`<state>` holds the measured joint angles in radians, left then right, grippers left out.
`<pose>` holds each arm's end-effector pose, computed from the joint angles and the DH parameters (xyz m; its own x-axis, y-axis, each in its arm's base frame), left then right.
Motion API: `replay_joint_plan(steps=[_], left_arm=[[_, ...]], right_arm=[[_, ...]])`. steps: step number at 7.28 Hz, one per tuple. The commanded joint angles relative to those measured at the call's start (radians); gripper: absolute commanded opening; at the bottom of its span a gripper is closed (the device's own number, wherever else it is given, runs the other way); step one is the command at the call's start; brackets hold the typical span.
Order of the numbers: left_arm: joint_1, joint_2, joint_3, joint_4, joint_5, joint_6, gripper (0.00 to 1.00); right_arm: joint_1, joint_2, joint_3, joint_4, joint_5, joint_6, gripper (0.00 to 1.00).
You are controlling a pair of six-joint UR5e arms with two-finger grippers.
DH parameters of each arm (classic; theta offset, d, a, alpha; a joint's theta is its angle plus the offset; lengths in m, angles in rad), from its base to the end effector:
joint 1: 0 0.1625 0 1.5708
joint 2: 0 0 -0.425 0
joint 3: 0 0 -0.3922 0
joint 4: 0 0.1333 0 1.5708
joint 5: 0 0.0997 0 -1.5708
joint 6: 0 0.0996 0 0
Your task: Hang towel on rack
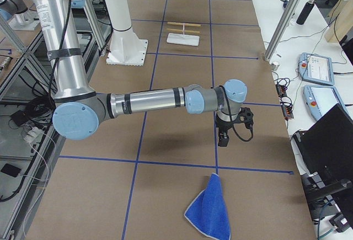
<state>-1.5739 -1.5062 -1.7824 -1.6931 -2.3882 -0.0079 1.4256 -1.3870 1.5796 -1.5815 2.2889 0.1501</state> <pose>-0.0621 -0.4746 0.5683 0.6847 0.1843 -0.7052 0.0084 0.9654 0.2605 -0.0160 -0.5780 0.5610 0.7410 -0.0787 0.6669 0.0319 0.9961 0.0821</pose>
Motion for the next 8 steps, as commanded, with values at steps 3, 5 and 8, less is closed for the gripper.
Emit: replay_joint_plan(steps=[3, 5, 8], left_arm=[[0.005, -0.012, 0.049, -0.137, 0.000, -0.009, 0.98], [0.006, -0.012, 0.051, -0.137, 0.000, -0.009, 0.98], [0.006, -0.011, 0.052, -0.135, 0.000, -0.009, 0.98]], right_arm=[[-0.007, -0.084, 0.019, 0.062, -0.144, -0.104, 1.00], [-0.063, -0.093, -0.143, 0.284, -0.234, -0.165, 1.00], [-0.140, -0.080, -0.266, 0.336, -0.442, -0.480, 1.00]])
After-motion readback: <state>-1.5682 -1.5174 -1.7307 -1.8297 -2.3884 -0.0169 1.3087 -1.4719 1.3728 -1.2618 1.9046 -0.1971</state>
